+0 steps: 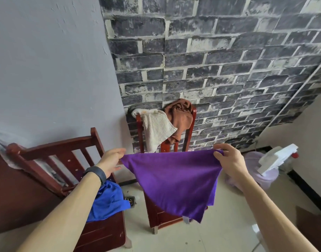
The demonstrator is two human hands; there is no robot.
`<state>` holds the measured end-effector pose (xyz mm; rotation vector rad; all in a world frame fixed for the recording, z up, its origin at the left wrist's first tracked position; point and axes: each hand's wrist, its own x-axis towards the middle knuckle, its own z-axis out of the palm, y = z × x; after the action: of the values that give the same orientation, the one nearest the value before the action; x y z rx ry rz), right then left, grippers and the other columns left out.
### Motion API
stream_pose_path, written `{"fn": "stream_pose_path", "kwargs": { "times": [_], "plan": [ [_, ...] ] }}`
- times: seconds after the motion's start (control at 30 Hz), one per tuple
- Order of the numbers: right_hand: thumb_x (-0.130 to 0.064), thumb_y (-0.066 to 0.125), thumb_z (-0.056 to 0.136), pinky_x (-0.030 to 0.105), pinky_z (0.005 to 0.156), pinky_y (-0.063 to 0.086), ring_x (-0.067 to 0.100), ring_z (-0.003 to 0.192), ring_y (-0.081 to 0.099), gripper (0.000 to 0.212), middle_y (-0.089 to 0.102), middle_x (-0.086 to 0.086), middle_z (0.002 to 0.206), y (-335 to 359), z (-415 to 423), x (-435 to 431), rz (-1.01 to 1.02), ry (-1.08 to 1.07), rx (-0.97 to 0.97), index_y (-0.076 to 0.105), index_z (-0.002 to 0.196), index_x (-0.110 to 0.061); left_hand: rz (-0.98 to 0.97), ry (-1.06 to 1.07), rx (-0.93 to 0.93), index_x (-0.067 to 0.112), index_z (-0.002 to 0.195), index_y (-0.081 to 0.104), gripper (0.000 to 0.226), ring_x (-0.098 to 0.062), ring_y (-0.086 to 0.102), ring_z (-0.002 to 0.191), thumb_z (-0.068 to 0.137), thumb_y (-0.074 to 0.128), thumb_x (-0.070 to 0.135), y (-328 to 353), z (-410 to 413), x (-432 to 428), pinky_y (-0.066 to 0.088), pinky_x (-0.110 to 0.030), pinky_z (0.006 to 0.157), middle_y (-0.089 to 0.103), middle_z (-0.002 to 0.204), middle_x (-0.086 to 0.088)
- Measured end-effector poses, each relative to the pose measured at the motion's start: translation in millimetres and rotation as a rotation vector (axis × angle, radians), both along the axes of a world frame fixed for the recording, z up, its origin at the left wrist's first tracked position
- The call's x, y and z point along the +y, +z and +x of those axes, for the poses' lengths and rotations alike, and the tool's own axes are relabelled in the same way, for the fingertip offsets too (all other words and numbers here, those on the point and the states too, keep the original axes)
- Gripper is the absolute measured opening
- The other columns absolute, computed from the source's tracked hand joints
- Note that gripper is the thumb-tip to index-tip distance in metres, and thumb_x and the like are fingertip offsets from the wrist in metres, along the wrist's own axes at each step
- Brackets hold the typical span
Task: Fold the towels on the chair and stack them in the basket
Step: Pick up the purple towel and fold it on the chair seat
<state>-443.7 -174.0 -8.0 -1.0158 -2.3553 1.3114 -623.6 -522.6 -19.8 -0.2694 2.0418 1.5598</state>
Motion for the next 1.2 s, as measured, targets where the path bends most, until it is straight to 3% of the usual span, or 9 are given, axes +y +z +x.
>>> {"fn": "stream_pose_path", "kwargs": {
  "times": [0.1, 0.27, 0.4, 0.53, 0.63, 0.73, 0.97, 1.07, 1.2],
  "plan": [
    [-0.024, 0.061, 0.095, 0.034, 0.072, 0.047, 0.033, 0.088, 0.065, 0.016, 0.074, 0.006, 0.090, -1, 5, -1, 0.415, 0.125, -0.243, 0.070, 0.106, -0.031, 0.193, 0.048, -0.047, 0.021, 0.120, 0.065, 0.031, -0.023, 0.063, 0.099, 0.101, 0.041, 0.010, -2, 3, 0, 0.042, -0.041, 0.098, 0.070, 0.105, -0.008],
    [-0.038, 0.067, 0.091, 0.029, 0.067, 0.046, 0.023, 0.079, 0.063, 0.007, 0.070, 0.001, 0.085, -5, 6, 0, 0.100, -0.002, -0.187, 0.071, 0.091, -0.032, 0.314, 0.009, -0.050, 0.021, 0.115, 0.068, 0.023, -0.022, 0.064, 0.103, 0.098, 0.054, 0.015, -1, 11, 3, 0.043, -0.038, 0.100, 0.070, 0.106, -0.005],
    [-0.012, 0.079, 0.081, 0.027, 0.065, 0.044, 0.019, 0.075, 0.057, 0.027, 0.070, 0.006, 0.088, -10, 12, -2, -0.322, 0.094, -0.074, 0.076, 0.106, -0.020, -0.008, -0.248, 0.202, 0.030, 0.117, 0.070, 0.046, -0.018, 0.066, 0.108, 0.079, 0.076, 0.004, -7, 12, -6, 0.050, -0.035, 0.099, 0.072, 0.112, -0.003],
    [-0.005, 0.069, 0.084, 0.024, 0.085, 0.042, 0.026, 0.100, 0.064, 0.041, 0.073, 0.004, 0.108, -31, 18, -2, 0.239, 0.245, -0.265, 0.070, 0.122, -0.021, -0.452, -0.414, 0.540, 0.027, 0.121, 0.069, 0.042, -0.018, 0.063, 0.107, 0.083, 0.072, 0.008, -18, 17, -4, 0.046, -0.028, 0.099, 0.069, 0.114, 0.000],
    [-0.007, 0.066, 0.088, 0.034, 0.089, 0.048, 0.033, 0.102, 0.066, 0.034, 0.074, 0.009, 0.110, -54, 28, -5, 0.422, 0.220, -0.208, 0.071, 0.120, -0.016, -0.580, -0.400, 0.698, 0.024, 0.125, 0.067, 0.038, -0.022, 0.060, 0.094, 0.089, 0.068, 0.014, -28, 27, -1, 0.046, -0.029, 0.087, 0.063, 0.098, -0.003],
    [-0.005, 0.068, 0.089, 0.038, 0.074, 0.052, 0.037, 0.086, 0.069, 0.024, 0.076, 0.013, 0.099, -77, 48, -12, 0.541, 0.190, -0.136, 0.073, 0.112, -0.011, -0.616, -0.382, 0.721, 0.028, 0.125, 0.067, 0.035, -0.018, 0.054, 0.082, 0.091, 0.067, 0.020, -45, 43, -2, 0.044, -0.027, 0.076, 0.051, 0.087, 0.005],
    [-0.013, 0.072, 0.088, 0.032, 0.054, 0.042, 0.038, 0.062, 0.064, 0.015, 0.069, 0.011, 0.072, -147, 122, -35, 0.539, 0.173, -0.248, 0.073, 0.103, -0.016, -0.837, -0.500, 0.714, 0.035, 0.111, 0.074, 0.025, -0.021, 0.065, 0.090, 0.086, 0.072, 0.035, -103, 90, -32, 0.048, -0.030, 0.066, 0.073, 0.095, 0.007],
    [-0.017, 0.069, 0.090, 0.036, 0.051, 0.048, 0.036, 0.061, 0.062, 0.013, 0.070, 0.006, 0.076, -170, 141, -41, 0.511, 0.225, -0.320, 0.071, 0.102, -0.021, -0.957, -0.607, 0.725, 0.036, 0.091, 0.079, 0.018, -0.021, 0.066, 0.066, 0.074, 0.082, 0.040, -124, 102, -46, 0.047, -0.027, 0.053, 0.072, 0.070, 0.007],
    [-0.027, 0.060, 0.096, 0.038, 0.056, 0.051, 0.038, 0.071, 0.065, 0.013, 0.070, 0.005, 0.088, -181, 128, -40, 0.471, 0.187, -0.383, 0.068, 0.106, -0.025, -1.039, -0.699, 0.701, 0.032, 0.080, 0.076, 0.015, -0.027, 0.067, 0.067, 0.078, 0.075, 0.047, -134, 101, -46, 0.044, -0.029, 0.056, 0.072, 0.066, 0.003]
  ]
}}
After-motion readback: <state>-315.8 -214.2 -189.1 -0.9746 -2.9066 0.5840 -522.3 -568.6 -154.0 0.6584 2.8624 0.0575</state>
